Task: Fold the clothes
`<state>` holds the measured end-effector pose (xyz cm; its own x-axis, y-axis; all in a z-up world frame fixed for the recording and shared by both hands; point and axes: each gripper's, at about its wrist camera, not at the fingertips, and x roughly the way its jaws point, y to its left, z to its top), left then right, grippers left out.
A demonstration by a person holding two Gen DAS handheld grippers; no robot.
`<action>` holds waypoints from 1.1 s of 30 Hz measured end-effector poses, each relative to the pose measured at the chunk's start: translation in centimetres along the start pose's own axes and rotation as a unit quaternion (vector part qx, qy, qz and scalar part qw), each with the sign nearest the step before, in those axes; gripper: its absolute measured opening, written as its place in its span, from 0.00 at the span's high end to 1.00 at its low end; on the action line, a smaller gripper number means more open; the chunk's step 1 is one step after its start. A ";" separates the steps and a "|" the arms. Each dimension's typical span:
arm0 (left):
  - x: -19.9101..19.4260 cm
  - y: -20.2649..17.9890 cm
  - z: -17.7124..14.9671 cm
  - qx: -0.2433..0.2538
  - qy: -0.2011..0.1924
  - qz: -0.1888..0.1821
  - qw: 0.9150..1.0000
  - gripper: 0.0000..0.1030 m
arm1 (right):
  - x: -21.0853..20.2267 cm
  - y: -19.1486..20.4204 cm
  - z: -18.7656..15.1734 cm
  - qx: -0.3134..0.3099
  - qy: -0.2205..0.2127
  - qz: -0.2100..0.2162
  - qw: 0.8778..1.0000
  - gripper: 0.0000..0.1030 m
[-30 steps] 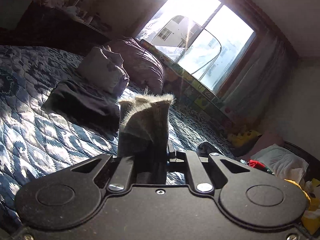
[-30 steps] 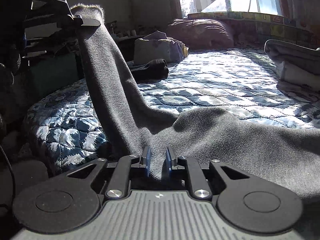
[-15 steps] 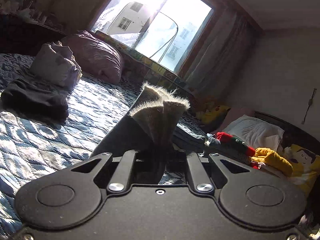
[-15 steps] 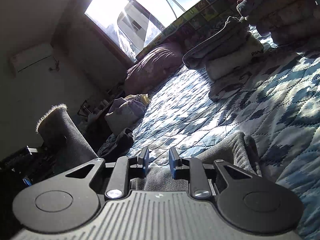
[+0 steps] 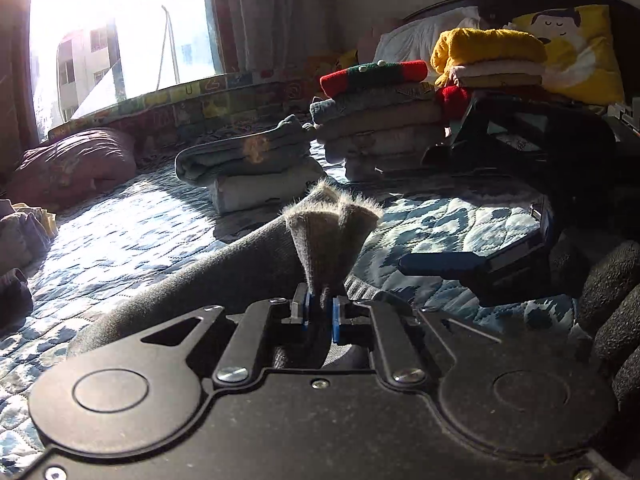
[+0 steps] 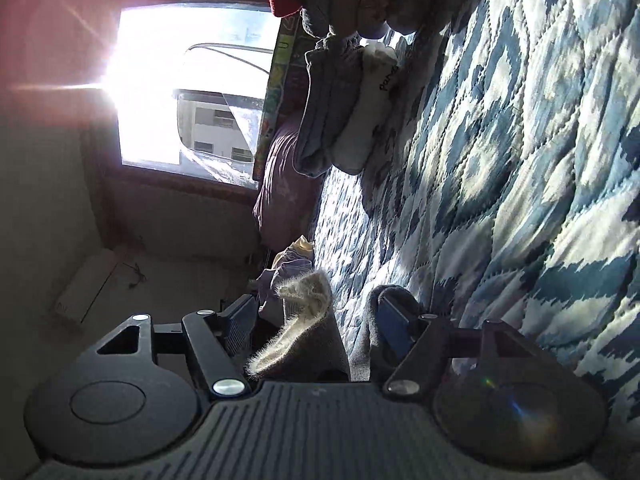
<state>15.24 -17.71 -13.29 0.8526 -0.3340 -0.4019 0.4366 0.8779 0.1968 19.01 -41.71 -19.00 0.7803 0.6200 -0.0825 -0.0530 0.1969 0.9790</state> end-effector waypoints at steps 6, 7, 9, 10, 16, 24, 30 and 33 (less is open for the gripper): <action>0.4 -1.0 -0.7 0.063 0.017 0.004 0.998 0.93 | 1.1 1.9 -1.1 -0.069 0.038 -0.010 0.997 0.28; 0.5 -1.3 -0.6 0.076 0.019 0.005 0.997 0.93 | 1.4 2.3 -1.4 -0.087 0.040 -0.018 0.995 0.28; 0.5 -1.8 -0.7 0.098 0.017 -0.001 0.995 0.88 | 1.9 3.2 -1.9 -0.122 0.042 -0.037 0.991 0.28; 0.1 -1.8 -0.7 0.104 0.015 -0.006 0.994 0.78 | 2.2 3.5 -2.0 -0.133 0.043 -0.045 0.989 0.28; -4.3 2.6 -0.3 0.036 -0.010 -0.034 0.999 0.58 | 2.6 4.2 -2.9 -0.183 0.034 -0.092 0.978 0.42; -2.0 13.4 -1.5 -0.137 0.026 0.033 0.990 0.79 | 2.5 6.2 -4.4 -0.298 0.021 -0.140 0.944 0.83; -0.1 12.7 -3.2 -0.084 0.068 0.034 0.994 0.78 | 2.5 5.2 -4.2 -0.292 0.022 -0.198 0.935 0.71; -3.2 13.1 -2.3 -0.116 0.008 0.035 0.993 0.78 | 1.7 7.8 -5.3 -0.375 -0.025 -0.199 0.905 0.71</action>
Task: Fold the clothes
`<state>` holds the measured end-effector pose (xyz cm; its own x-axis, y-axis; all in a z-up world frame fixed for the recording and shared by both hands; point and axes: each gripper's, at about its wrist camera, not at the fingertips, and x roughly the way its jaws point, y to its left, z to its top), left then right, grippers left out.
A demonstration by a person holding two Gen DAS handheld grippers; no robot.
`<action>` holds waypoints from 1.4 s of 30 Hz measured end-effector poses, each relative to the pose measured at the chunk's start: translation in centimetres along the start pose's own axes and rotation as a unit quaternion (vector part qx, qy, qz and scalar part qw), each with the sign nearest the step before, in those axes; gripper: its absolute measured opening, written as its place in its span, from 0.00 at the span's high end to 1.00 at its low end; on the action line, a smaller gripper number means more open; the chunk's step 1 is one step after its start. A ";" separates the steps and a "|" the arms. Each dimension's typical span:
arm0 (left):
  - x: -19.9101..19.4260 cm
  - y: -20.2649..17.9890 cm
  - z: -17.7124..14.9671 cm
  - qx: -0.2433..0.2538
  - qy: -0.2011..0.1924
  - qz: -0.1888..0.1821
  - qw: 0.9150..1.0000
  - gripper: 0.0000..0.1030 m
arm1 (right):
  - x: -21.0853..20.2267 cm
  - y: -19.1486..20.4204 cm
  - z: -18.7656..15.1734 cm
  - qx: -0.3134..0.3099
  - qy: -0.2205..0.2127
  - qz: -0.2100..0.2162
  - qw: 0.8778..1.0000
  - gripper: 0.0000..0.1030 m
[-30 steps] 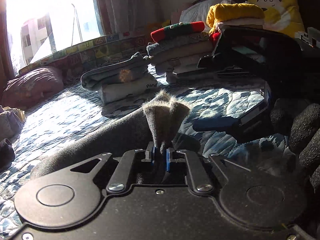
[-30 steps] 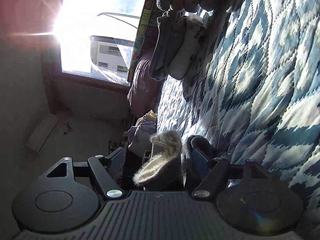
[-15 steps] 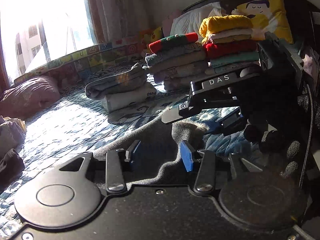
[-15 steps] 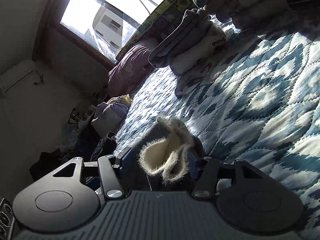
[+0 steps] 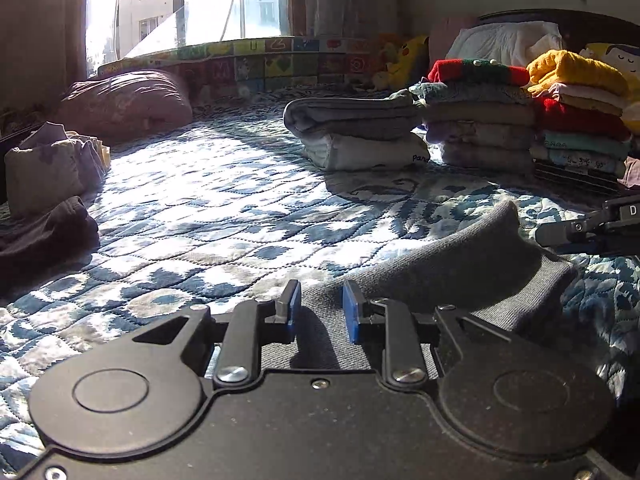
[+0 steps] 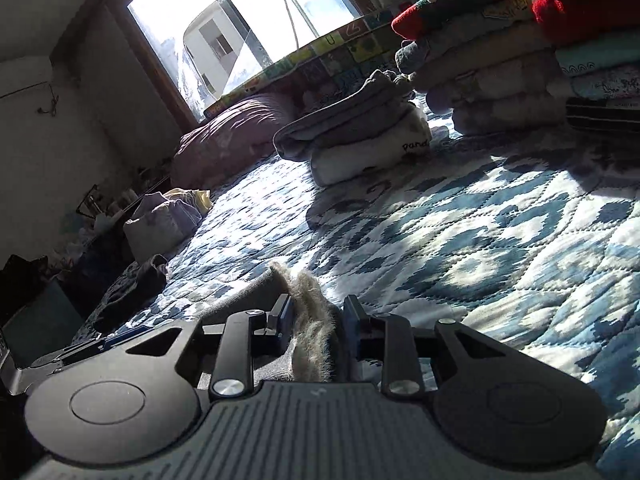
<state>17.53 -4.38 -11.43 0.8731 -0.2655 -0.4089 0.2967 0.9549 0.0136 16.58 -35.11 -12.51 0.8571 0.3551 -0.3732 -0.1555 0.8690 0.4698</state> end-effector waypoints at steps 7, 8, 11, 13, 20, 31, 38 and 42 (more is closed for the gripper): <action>-0.2 -1.5 -1.3 0.047 -0.008 0.008 0.999 0.78 | 4.2 8.0 -1.1 -0.211 -0.012 0.039 0.977 0.73; 0.4 -1.4 -2.0 0.047 0.003 0.010 0.999 0.76 | 5.7 8.3 -1.2 -0.220 0.003 0.021 0.975 0.73; 1.4 -1.6 -4.5 0.068 0.005 0.017 0.998 0.71 | 9.3 5.5 -2.0 -0.168 0.068 -0.020 0.983 0.87; 1.6 -2.3 -5.6 0.094 -0.003 0.026 0.995 0.71 | 9.0 5.2 -2.0 -0.167 0.063 -0.017 0.984 0.87; 0.0 0.3 -3.5 0.022 0.025 -0.029 0.999 0.71 | 7.0 5.4 -2.8 -0.183 0.038 -0.003 0.982 0.86; 1.3 3.3 -3.0 -0.084 0.012 -0.018 0.996 0.71 | 6.4 2.9 -1.8 -0.110 0.024 0.000 0.994 0.68; 1.4 -0.1 -4.4 0.069 0.016 0.036 0.997 0.70 | 6.0 2.8 -2.3 -0.108 0.024 0.007 0.994 0.69; -0.4 0.5 -3.6 0.052 0.028 0.034 0.998 0.60 | 3.3 2.6 -1.8 -0.079 -0.017 -0.007 0.997 0.53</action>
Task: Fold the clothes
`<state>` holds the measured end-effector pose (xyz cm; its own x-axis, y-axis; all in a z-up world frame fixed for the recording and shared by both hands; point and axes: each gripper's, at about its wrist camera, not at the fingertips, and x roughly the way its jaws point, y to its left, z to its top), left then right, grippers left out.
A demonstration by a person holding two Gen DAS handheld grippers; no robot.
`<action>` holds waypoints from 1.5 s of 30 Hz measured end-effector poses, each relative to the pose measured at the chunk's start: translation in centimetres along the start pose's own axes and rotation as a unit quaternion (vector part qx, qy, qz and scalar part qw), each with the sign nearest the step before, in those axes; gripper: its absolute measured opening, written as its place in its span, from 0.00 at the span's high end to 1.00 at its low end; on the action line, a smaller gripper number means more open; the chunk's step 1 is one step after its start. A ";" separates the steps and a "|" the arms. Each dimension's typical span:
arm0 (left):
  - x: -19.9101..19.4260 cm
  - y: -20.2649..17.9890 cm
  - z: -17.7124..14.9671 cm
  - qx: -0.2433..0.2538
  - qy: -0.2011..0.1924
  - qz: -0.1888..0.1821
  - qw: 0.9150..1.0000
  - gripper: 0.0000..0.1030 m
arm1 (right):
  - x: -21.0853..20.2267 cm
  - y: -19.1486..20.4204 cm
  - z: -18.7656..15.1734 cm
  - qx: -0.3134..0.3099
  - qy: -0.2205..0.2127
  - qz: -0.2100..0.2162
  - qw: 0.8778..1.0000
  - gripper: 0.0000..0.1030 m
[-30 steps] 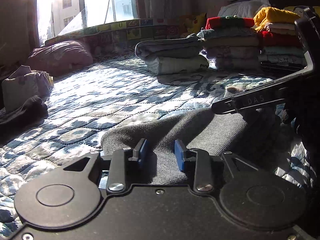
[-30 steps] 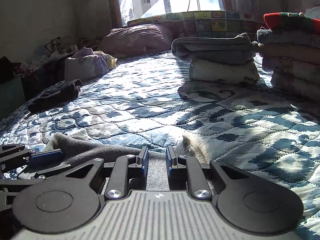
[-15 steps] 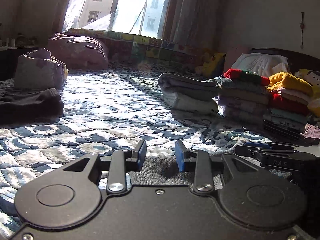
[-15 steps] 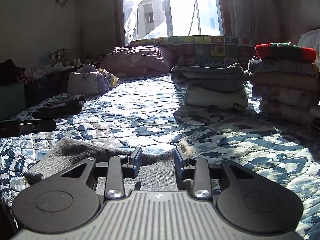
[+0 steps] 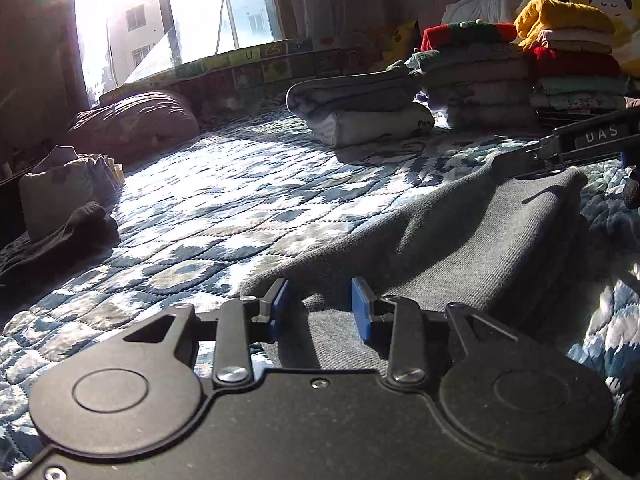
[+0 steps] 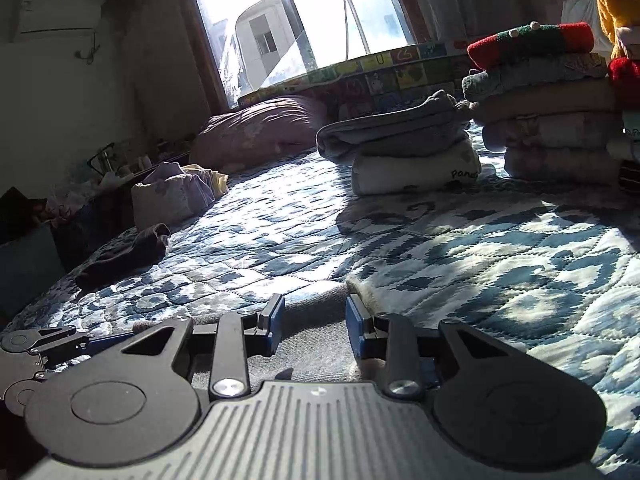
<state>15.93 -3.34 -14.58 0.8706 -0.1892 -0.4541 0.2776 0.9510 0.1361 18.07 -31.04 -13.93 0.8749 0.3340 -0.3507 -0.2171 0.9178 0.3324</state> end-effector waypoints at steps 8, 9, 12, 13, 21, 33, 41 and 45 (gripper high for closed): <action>-2.9 8.2 -2.6 -0.377 0.009 -0.061 0.924 0.16 | -1.8 -7.0 -1.5 0.267 0.011 0.027 0.963 0.23; -2.7 8.5 -3.0 -0.406 0.017 -0.075 0.911 0.16 | -1.6 -7.2 -1.8 0.283 0.019 0.036 0.958 0.23; -1.7 8.7 -4.1 -0.465 0.040 -0.110 0.877 0.18 | -0.6 -6.8 -2.2 0.288 0.046 0.048 0.955 0.23; -1.4 8.4 -4.1 -0.466 0.044 -0.110 0.877 0.18 | -0.3 -6.5 -2.2 0.283 0.054 0.051 0.956 0.23; 0.4 6.9 -4.5 -0.521 0.082 -0.122 0.841 0.61 | 1.5 -3.5 -2.4 0.233 0.090 0.035 0.968 0.32; 0.8 8.4 0.5 -0.486 0.017 -0.190 0.853 0.72 | -0.9 -4.0 -0.4 0.271 -0.009 0.086 0.959 0.60; 8.6 10.3 8.9 -0.449 -0.003 -0.248 0.859 0.72 | 2.6 -5.6 6.8 0.258 -0.099 0.076 0.958 0.60; 14.8 11.8 14.0 -0.443 -0.013 -0.272 0.854 0.72 | 6.9 -7.0 12.5 0.245 -0.134 0.070 0.958 0.60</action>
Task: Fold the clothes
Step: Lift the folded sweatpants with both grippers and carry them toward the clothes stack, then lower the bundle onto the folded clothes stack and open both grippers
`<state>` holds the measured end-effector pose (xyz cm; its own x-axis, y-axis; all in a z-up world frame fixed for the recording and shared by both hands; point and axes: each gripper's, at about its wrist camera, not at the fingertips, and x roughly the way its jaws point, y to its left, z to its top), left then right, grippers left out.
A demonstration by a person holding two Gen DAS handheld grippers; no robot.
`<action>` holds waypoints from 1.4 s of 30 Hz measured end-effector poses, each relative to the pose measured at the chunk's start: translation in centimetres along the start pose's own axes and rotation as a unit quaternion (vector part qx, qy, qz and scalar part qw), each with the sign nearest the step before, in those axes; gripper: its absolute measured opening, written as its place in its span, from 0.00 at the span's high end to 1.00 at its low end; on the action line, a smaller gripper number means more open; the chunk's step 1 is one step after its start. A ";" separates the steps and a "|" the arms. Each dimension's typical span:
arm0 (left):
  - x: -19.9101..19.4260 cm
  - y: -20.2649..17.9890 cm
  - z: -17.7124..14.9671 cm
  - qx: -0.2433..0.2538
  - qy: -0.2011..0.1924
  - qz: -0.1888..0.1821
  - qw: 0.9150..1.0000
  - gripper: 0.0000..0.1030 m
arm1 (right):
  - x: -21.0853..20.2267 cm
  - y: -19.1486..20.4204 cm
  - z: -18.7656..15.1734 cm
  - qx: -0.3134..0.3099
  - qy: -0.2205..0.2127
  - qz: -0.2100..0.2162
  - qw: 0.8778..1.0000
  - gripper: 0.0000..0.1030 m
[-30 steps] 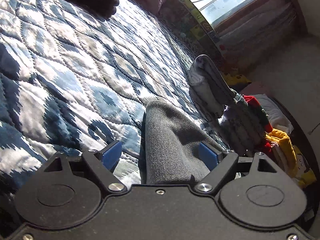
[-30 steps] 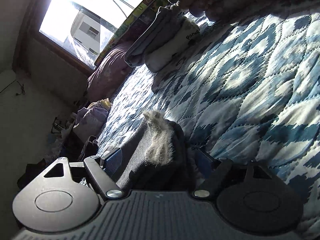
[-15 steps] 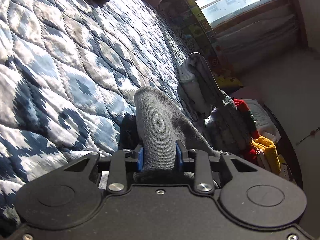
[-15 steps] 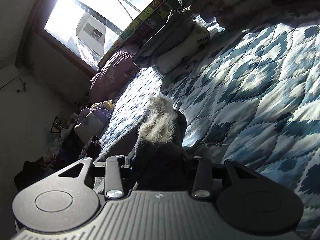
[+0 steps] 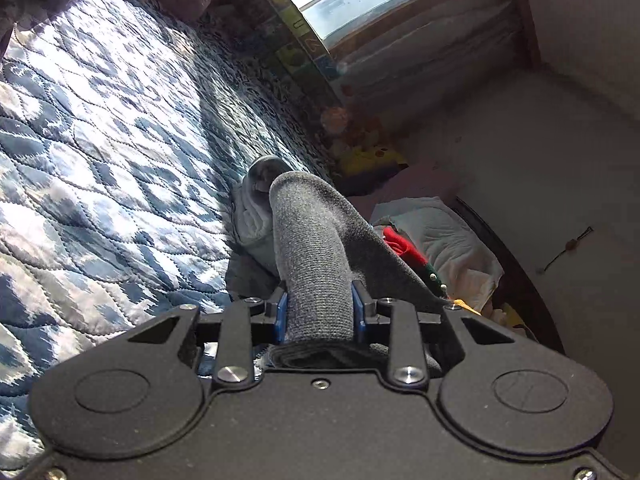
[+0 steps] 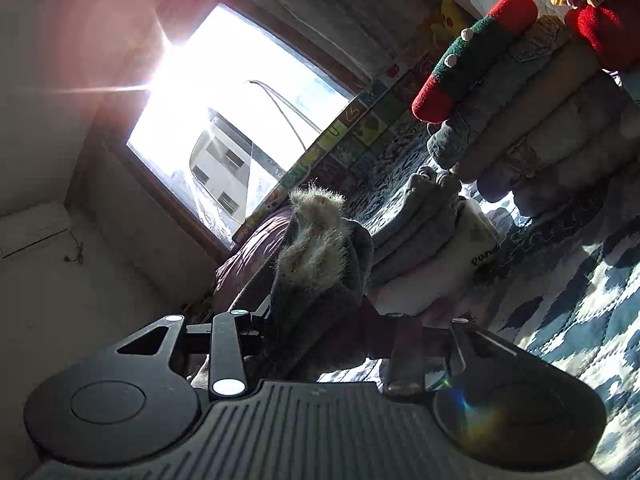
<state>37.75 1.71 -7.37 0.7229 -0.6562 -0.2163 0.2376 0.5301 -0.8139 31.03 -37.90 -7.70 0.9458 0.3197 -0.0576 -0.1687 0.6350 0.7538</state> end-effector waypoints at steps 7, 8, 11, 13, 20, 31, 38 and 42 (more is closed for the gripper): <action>11.7 -0.2 9.9 -0.025 -0.022 -0.073 0.997 0.72 | 11.5 1.8 9.4 -0.082 -0.100 -0.010 0.992 0.61; 13.6 -0.2 11.4 -0.027 -0.028 -0.088 0.995 0.72 | 13.1 1.7 10.1 -0.102 -0.114 -0.025 0.988 0.61; 18.5 1.4 13.4 -0.045 -0.033 -0.109 0.993 0.72 | 18.5 -1.6 10.4 -0.104 -0.091 -0.096 0.986 0.61; 21.9 3.4 12.8 -0.039 0.005 -0.066 0.997 0.72 | 21.7 -6.1 8.8 -0.075 -0.023 -0.181 0.980 0.64; 23.4 7.7 8.8 0.002 0.082 0.021 0.996 0.71 | 20.7 -12.9 7.1 -0.001 -0.008 -0.171 0.985 0.67; 12.0 3.4 6.3 -0.019 0.053 0.060 0.997 0.27 | 12.6 -8.0 3.8 -0.003 0.026 -0.236 0.971 0.27; -2.1 2.5 -2.3 -0.028 0.064 0.089 0.994 0.04 | 0.1 -3.9 -5.4 0.001 0.144 -0.205 0.968 0.21; -9.4 0.9 -6.8 -0.018 0.058 0.148 0.987 0.01 | -5.8 0.9 -7.7 -0.020 0.187 -0.178 0.966 0.04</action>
<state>26.76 4.68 -9.72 0.6784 -0.5325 -0.5062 0.0024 0.6906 -0.7232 23.20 -33.72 -11.72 0.7804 0.3040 -0.5464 0.1302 0.7757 0.6176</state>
